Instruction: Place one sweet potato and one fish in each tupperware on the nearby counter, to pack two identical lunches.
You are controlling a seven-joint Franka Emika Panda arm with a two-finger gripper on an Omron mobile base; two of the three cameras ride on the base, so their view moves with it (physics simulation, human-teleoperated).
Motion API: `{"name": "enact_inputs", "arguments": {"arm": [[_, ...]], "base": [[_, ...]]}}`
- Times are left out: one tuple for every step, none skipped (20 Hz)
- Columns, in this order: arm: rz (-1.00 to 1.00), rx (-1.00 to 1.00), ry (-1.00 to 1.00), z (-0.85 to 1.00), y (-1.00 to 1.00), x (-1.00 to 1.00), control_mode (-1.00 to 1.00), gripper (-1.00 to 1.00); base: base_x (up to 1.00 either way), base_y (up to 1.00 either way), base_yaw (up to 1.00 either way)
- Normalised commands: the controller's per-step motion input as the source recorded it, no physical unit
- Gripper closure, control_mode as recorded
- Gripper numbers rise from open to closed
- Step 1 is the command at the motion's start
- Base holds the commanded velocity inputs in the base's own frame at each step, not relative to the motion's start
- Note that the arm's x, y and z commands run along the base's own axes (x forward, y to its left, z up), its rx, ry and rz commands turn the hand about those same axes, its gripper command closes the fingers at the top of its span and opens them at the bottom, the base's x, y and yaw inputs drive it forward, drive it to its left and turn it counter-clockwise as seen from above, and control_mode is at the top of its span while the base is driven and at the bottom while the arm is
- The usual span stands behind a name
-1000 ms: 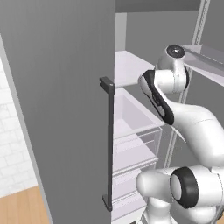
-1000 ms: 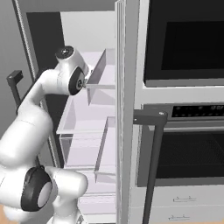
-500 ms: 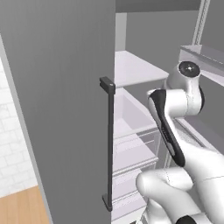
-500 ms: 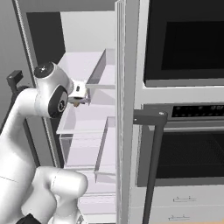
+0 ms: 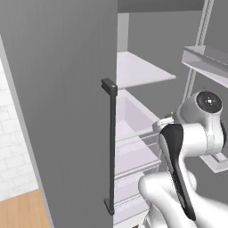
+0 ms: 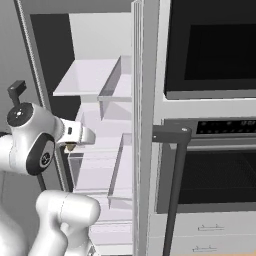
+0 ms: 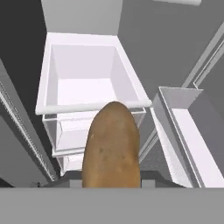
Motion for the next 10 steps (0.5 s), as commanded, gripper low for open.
{"name": "enact_inputs", "arguments": {"arm": [[0.04,0.00,0.00,-0.25,0.00,-1.00,-1.00,1.00],[0.03,0.00,0.00,-0.24,0.00,-1.00,-1.00,1.00],[0.02,0.00,0.00,-0.21,0.00,-1.00,-1.00,1.00],[0.00,0.00,0.00,0.00,0.00,0.00,1.00,1.00],[0.00,0.00,0.00,0.00,0.00,0.00,1.00,1.00],[0.00,0.00,0.00,0.00,0.00,0.00,1.00,1.00],[0.00,0.00,0.00,0.00,0.00,0.00,1.00,1.00],[0.00,0.00,0.00,0.00,0.00,0.00,1.00,1.00],[0.00,0.00,0.00,0.00,0.00,0.00,1.00,1.00],[0.00,0.00,0.00,0.00,0.00,0.00,1.00,1.00]], "base": [[0.00,0.00,0.00],[0.00,0.00,0.00],[0.00,0.00,0.00],[-1.00,0.00,0.01],[-1.00,-0.08,0.00],[-1.00,-0.20,0.00],[-1.00,-0.39,0.00],[-1.00,-0.49,0.00],[-1.00,-0.69,-0.02],[-1.00,-0.88,-0.09]]}}
